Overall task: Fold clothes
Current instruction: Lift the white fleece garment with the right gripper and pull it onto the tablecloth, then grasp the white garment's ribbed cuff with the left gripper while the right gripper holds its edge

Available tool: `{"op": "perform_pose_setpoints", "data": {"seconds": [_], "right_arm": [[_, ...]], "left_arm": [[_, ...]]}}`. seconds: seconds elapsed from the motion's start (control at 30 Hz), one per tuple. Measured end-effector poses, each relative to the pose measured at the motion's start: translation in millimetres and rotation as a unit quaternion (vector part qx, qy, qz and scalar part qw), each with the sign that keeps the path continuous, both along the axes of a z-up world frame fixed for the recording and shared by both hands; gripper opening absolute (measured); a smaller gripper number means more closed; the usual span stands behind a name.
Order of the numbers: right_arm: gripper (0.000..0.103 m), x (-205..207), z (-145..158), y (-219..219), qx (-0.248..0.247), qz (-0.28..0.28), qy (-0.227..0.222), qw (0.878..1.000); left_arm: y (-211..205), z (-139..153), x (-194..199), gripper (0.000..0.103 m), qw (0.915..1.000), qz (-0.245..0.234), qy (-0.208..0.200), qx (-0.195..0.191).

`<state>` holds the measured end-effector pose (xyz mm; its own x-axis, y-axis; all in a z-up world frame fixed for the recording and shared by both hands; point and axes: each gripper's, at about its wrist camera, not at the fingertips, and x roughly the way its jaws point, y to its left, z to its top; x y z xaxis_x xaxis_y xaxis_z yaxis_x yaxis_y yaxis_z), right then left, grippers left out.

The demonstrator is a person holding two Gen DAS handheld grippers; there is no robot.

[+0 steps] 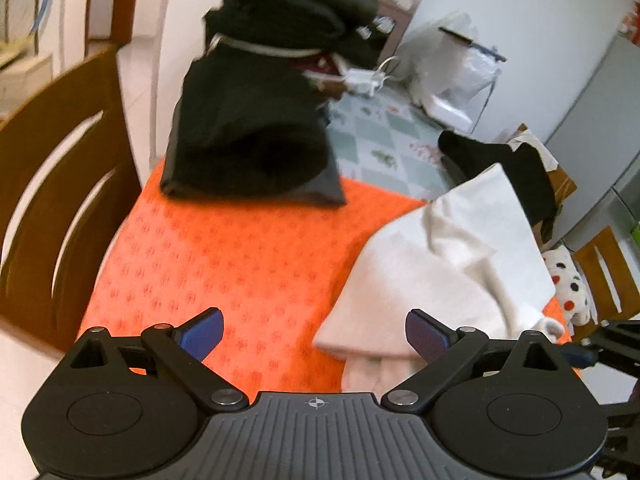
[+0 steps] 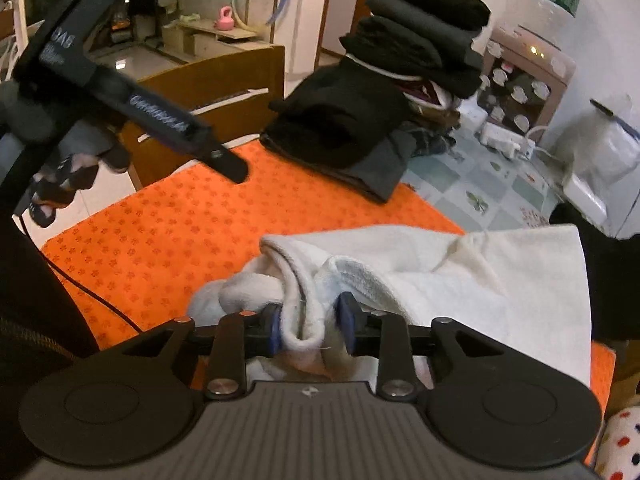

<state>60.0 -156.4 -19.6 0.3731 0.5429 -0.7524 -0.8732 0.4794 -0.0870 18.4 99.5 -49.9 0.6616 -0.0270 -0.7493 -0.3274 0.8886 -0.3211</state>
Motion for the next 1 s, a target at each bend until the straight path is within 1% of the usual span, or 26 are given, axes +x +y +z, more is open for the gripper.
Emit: {"op": "perform_pose_setpoints", "data": {"seconds": [0.03, 0.07, 0.13, 0.2, 0.3, 0.37, 0.5, 0.57, 0.6, 0.7, 0.73, 0.77, 0.83, 0.93, 1.0], "right_arm": [[0.045, 0, 1, -5, 0.003, -0.003, 0.007, 1.0], [0.047, 1, 3, -11, 0.01, -0.009, 0.019, 1.0], [0.059, 10, 3, -20, 0.03, -0.025, 0.042, 0.998], [0.064, 17, 3, -29, 0.055, -0.046, 0.073, 0.995], [0.066, 34, 0, -34, 0.087, -0.084, 0.113, 0.986], [0.07, 38, -1, -29, 0.083, -0.08, 0.114, 0.987], [0.081, 48, -5, -20, 0.071, -0.07, 0.114, 0.988], [0.081, 52, -7, -15, 0.065, -0.065, 0.113, 0.989], [0.08, 55, -8, -12, 0.063, -0.063, 0.113, 0.99], [0.071, 62, -10, -5, 0.054, -0.055, 0.113, 0.991], [0.06, 64, -11, -3, 0.051, -0.053, 0.113, 0.991], [0.051, 66, -12, 0, 0.048, -0.05, 0.112, 0.991], [0.038, 74, -12, -3, 0.057, -0.054, 0.126, 0.989], [0.028, 86, -9, -9, 0.074, -0.062, 0.149, 0.984], [0.025, 91, -6, -15, 0.086, -0.074, 0.159, 0.981]], "left_arm": [[2, -4, -3, 0.098, 0.9999, 0.002, 0.006, -0.008], [3, -9, -6, 0.098, 0.9998, 0.004, 0.013, -0.015], [3, -17, -12, 0.098, 0.9994, 0.003, 0.023, -0.026], [2, -25, -18, 0.097, 0.9989, 0.0, 0.031, -0.034], [-1, -34, -25, 0.097, 0.9981, -0.01, 0.04, -0.046], [-3, -39, -28, 0.097, 0.9973, -0.018, 0.046, -0.054], [-13, -47, -31, 0.097, 0.9952, -0.04, 0.049, -0.074], [-20, -51, -31, 0.097, 0.9937, -0.054, 0.05, -0.084], [-24, -52, -31, 0.097, 0.993, -0.061, 0.048, -0.089], [-36, -54, -29, 0.097, 0.9894, -0.087, 0.039, -0.11], [-40, -55, -28, 0.097, 0.9872, -0.098, 0.035, -0.12], [-44, -58, -25, 0.097, 0.9839, -0.112, 0.03, -0.136], [-53, -64, -19, 0.097, 0.9765, -0.136, 0.025, -0.166], [-66, -74, -9, 0.096, 0.968, -0.153, 0.023, -0.198], [-72, -78, -1, 0.091, 0.9685, -0.15, 0.016, -0.198]]}}
